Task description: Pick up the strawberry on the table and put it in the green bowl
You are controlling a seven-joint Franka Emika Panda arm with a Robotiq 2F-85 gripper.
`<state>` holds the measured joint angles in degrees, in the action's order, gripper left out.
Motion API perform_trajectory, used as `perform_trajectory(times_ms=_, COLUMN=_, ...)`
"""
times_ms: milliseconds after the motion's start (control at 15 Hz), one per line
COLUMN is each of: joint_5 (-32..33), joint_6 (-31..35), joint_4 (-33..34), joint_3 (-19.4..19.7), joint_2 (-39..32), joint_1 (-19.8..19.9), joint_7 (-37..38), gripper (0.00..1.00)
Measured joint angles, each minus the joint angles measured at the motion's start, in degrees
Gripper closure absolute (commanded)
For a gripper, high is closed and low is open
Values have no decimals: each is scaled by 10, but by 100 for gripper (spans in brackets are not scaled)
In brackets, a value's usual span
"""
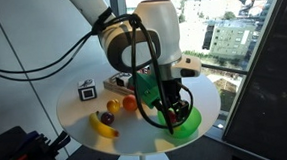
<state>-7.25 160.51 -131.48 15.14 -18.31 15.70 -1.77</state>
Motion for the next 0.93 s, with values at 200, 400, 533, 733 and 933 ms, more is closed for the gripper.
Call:
perform_trajectory(times_ms=200, joint_5=5, joint_6=0, joint_4=0, joint_3=0, joint_2=-5, joint_1=-3, joint_7=5, gripper=0)
perform_trajectory(times_ms=400, joint_5=5, joint_6=-1, joint_4=0, joint_3=-1, joint_2=-5, joint_1=-5, joint_7=5, gripper=0)
perform_trajectory(times_ms=533, joint_5=5, joint_6=-8, joint_4=0, joint_3=-4, joint_2=-1, joint_1=-5, joint_7=5, gripper=0)
perform_trajectory(times_ms=733, joint_5=4, joint_6=-44, joint_4=0, joint_3=-11, joint_2=15, joint_1=-5, joint_7=5, gripper=0)
perform_trajectory(times_ms=933, joint_5=1, joint_6=-95, joint_4=0, joint_3=-20, joint_2=42, joint_1=-5, joint_7=2, gripper=0)
